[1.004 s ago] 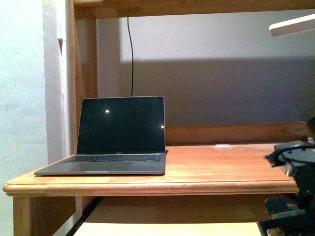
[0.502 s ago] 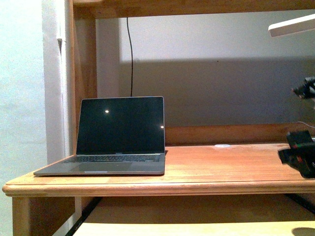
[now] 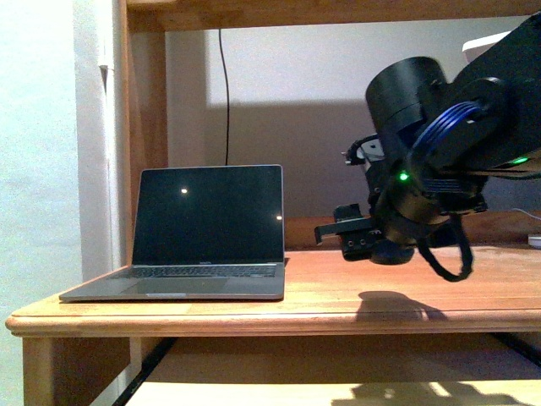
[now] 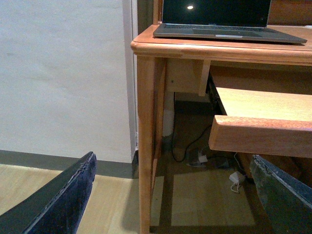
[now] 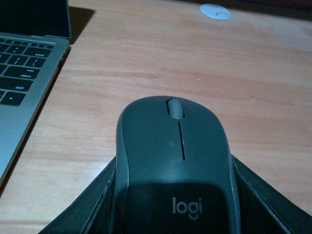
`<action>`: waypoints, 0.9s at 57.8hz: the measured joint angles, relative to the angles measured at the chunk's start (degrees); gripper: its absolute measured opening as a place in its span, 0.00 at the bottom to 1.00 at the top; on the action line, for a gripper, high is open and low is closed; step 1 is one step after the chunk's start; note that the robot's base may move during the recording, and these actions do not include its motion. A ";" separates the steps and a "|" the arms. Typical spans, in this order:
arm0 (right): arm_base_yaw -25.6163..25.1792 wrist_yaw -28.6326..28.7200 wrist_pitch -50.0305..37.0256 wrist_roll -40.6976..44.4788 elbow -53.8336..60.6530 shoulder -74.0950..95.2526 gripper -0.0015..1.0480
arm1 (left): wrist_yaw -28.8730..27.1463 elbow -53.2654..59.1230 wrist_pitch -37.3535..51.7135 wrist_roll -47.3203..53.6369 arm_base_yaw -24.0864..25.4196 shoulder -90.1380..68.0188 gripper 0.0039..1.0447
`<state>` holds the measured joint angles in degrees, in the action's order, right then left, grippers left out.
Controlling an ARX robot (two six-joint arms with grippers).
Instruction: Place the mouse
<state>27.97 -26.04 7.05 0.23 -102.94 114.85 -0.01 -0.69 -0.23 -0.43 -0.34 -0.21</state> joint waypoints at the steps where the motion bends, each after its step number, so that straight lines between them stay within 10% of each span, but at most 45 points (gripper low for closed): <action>1: 0.00 -0.17 0.15 0.07 -0.76 0.76 0.53 | 0.00 0.00 0.00 0.00 0.00 0.00 0.93; 23: 1.01 -1.66 -0.13 0.92 -4.22 7.82 0.54 | 0.00 0.00 0.00 0.00 0.00 0.00 0.93; 40: 0.50 2.56 -4.37 -0.76 -0.04 5.27 0.94 | 0.00 0.00 0.00 0.00 0.00 0.00 0.93; 43: -0.04 5.07 -6.25 -1.01 3.21 2.69 0.93 | 0.00 0.00 0.00 0.00 0.00 0.00 0.93; 44: -7.48 21.44 -17.49 -2.19 27.82 -22.05 0.93 | 0.00 0.00 0.00 0.00 0.00 0.00 0.93; 52: -12.94 31.85 -20.26 -2.03 43.98 -36.26 0.93 | 0.00 0.00 0.00 0.00 0.00 0.00 0.93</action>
<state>15.03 5.80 -13.21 -1.80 -58.96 78.59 -0.01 -0.69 -0.23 -0.43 -0.34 -0.21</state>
